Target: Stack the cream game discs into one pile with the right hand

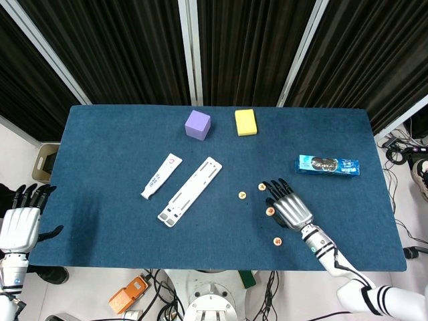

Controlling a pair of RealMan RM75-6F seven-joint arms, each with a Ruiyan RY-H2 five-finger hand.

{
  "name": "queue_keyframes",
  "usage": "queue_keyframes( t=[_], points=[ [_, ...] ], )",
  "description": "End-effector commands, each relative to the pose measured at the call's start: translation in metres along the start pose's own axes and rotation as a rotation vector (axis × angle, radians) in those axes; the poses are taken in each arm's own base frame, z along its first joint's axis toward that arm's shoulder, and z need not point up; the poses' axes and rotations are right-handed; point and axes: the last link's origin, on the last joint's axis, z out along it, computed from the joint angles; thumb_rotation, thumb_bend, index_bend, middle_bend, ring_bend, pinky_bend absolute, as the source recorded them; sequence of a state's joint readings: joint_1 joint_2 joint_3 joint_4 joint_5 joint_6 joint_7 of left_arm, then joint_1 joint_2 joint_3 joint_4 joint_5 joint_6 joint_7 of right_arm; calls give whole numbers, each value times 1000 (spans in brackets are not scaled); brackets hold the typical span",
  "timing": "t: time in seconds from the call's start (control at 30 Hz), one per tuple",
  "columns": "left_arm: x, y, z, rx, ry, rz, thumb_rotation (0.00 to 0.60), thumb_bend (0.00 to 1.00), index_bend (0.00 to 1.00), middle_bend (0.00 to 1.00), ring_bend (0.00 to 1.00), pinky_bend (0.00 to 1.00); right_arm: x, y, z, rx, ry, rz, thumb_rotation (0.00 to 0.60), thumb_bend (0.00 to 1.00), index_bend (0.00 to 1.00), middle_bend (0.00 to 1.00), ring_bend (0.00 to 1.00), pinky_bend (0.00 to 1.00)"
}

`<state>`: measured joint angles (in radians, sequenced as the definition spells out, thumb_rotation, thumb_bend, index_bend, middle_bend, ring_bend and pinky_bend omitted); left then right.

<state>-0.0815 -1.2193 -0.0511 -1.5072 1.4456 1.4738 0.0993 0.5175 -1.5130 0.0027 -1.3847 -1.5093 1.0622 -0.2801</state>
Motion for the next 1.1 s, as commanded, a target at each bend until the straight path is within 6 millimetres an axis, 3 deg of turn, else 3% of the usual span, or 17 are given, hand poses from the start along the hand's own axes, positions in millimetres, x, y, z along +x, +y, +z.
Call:
queue_keyframes(
  t=[0.03,0.1,0.27,0.43,1.1],
  points=[
    [0,0,0,1,1,0,600,75,154,128,69,0,10,-2,-16,18,54,6,600,552,432,67,0,85],
    [0,0,0,2,1,0,600,75,154,128,69,0,13,-6,-30,51,59,17,600,545,437,67,0,85],
    [0,1,0,-2,-1,-2,600,75,154,128,69,0,3,-7,-59,106,-4,-22,600,414,463,67,0,85],
    [0,2,0,-9,-1,-1,600,75,154,128,69,0,-9,-6,-75,114,-60,-41,600,402,475,67,0,84],
    [-1,-2,-5,7,0,-7,600,75,154,128,69,0,-25,-15,-63,147,-104,-62,600,450,497,67,0,84]
  ],
)
